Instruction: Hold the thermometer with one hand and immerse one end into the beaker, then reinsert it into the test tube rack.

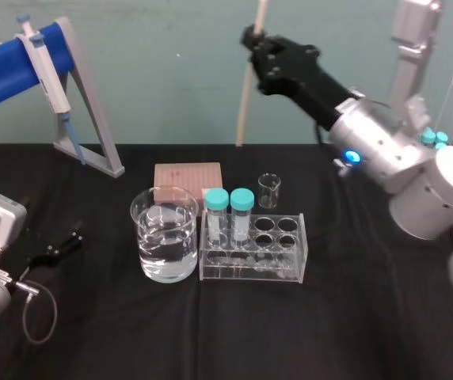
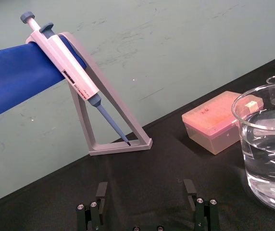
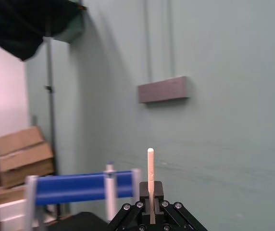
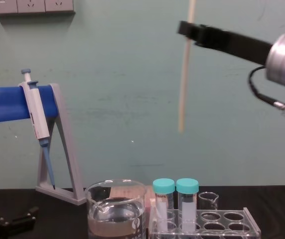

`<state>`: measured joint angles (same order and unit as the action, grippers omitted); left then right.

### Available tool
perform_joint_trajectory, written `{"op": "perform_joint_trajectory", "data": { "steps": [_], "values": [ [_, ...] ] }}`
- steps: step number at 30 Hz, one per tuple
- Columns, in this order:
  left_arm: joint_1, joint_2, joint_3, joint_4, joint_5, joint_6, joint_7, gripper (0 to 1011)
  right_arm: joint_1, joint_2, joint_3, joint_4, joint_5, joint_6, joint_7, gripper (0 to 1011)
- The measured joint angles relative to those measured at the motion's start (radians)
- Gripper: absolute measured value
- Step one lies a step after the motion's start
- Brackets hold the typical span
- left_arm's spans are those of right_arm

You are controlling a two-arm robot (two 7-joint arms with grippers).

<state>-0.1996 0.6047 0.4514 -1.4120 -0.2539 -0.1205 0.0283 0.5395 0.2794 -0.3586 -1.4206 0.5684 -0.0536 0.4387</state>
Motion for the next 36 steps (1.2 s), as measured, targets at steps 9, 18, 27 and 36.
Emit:
{"op": "perform_joint_trajectory", "data": {
  "steps": [9, 18, 27, 36],
  "values": [
    [0.0, 0.0, 0.0, 0.0, 0.0, 0.0, 0.0, 1004, -0.051, 0.067, 0.06, -0.036, -0.035, 0.025, -0.065, 48],
    [0.0, 0.0, 0.0, 0.0, 0.0, 0.0, 0.0, 1004, -0.109, 0.113, 0.074, -0.054, -0.043, 0.061, -0.053, 48],
    [0.0, 0.0, 0.0, 0.0, 0.0, 0.0, 0.0, 1004, -0.143, 0.121, 0.074, -0.038, -0.034, 0.065, -0.026, 47],
    [0.0, 0.0, 0.0, 0.0, 0.0, 0.0, 0.0, 1004, -0.134, 0.105, 0.057, 0.031, -0.025, 0.031, 0.012, 47]
  ]
}}
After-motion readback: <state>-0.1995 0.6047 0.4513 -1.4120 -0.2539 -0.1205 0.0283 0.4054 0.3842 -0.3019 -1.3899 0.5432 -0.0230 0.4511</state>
